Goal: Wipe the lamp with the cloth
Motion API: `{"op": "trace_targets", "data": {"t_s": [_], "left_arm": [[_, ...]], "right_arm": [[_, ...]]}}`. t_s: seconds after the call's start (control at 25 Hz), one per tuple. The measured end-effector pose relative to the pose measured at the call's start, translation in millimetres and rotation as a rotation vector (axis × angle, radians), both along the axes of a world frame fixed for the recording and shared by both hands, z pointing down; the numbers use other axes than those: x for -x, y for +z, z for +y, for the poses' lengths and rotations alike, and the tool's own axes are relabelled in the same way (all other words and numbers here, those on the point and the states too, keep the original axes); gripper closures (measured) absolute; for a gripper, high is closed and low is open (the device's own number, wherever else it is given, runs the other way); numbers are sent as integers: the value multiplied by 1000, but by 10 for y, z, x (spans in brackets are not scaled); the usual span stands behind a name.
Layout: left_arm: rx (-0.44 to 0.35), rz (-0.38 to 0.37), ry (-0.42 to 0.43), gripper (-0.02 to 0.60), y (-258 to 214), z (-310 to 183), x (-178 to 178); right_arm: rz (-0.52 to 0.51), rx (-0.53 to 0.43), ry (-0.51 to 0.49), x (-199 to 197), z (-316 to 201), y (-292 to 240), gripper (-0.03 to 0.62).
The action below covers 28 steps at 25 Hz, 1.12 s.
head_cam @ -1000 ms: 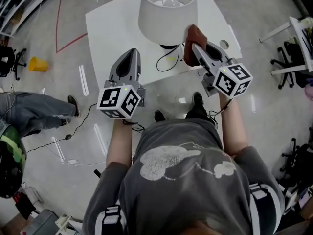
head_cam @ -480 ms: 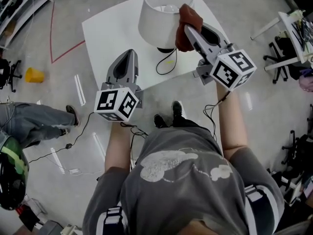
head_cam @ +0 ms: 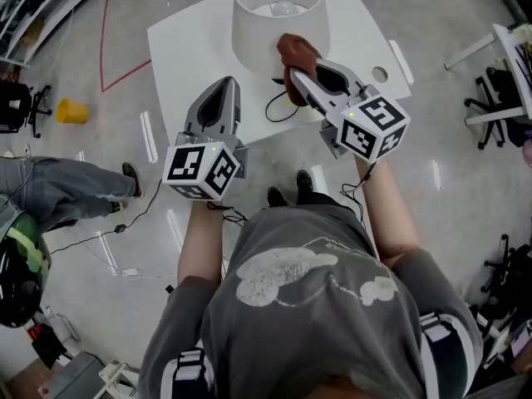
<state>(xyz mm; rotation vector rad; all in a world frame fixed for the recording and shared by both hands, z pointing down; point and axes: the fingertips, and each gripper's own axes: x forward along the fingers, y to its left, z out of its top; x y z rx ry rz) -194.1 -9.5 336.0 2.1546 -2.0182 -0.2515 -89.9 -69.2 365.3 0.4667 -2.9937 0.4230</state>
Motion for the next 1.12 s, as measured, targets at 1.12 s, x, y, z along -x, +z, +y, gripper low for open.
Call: {"op": "trace_targets", "data": {"t_s": [1.12], "left_arm": [[-53, 29, 250, 574, -42, 94, 800]], "right_arm": [[-28, -43, 287, 339, 364, -171, 503]]}}
